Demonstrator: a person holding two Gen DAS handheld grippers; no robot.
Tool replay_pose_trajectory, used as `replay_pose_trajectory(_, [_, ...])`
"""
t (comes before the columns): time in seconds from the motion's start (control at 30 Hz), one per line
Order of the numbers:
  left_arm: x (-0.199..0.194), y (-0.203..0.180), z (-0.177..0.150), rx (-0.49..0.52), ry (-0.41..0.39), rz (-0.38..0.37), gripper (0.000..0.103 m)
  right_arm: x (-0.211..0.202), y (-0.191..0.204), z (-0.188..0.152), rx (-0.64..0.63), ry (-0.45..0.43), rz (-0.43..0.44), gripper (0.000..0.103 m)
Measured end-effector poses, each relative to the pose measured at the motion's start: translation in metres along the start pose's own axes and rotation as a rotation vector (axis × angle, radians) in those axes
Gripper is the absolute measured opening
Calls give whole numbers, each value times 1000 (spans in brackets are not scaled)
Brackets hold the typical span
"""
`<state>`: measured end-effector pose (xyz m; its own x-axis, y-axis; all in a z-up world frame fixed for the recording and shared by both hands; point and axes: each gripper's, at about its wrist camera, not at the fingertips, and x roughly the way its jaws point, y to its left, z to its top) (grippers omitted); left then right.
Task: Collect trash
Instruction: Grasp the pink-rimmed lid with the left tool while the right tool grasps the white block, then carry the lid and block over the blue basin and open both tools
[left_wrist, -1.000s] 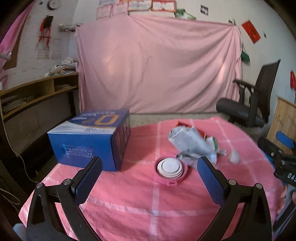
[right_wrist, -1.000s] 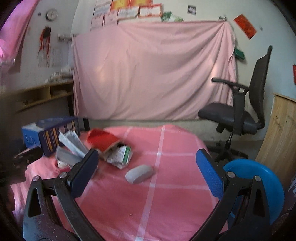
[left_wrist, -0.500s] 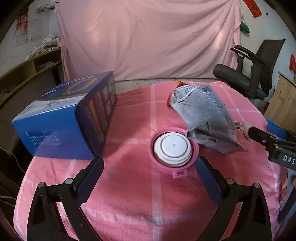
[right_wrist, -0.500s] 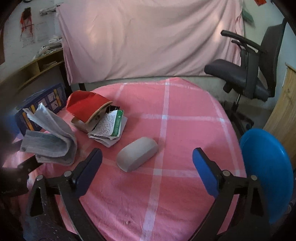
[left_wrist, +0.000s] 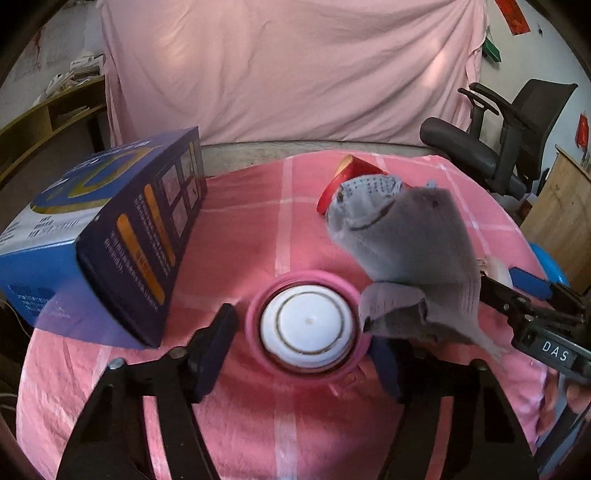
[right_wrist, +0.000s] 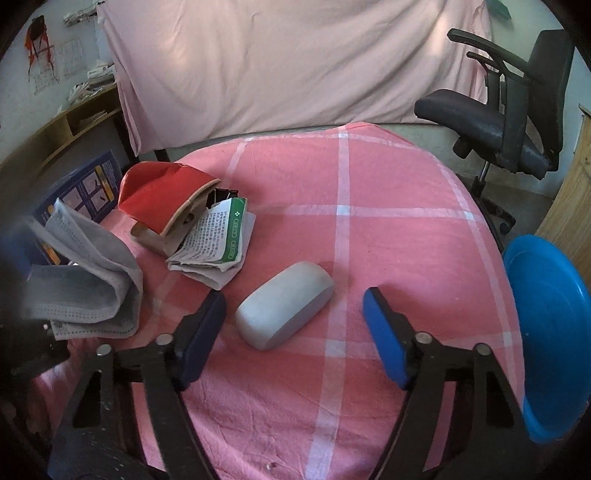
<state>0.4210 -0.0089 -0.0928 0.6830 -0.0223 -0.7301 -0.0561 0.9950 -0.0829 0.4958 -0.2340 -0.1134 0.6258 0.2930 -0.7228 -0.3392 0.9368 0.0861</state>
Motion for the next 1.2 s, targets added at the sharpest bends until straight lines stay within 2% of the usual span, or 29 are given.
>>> replay_pose_trajectory(0.03, [-1,-1,1,2,-3,-2,53,-1,-1,0,5,-2,2,86])
replay_pose_trajectory(0.13, [-3,-1,0,8,-9,8,53,-1,-2,-2,20,-3,14,70])
replay_pose_trajectory(0.33, [-14,7,-7,-44,-35,9,53,-6,-9,-5,55,-13,48,56])
replay_pose_trajectory(0.53, [-37,9,-26,-96,-78,3,53,-16,-11,-10,63,-32,79,56])
replay_pose_trajectory(0.77, [-67,-5,-41,-97,-144,-24,52,-42,-15,-19,70,-137,151,56])
replay_pose_trajectory(1.0, [-96,-33,-37,-23,-264,-61,53,-80,-19,-29,57,-304,184,56])
replay_pose_trajectory(1.2, [-115,-63,-20,51,-374,-95,53,-114,-29,-31,55,-471,170,56])
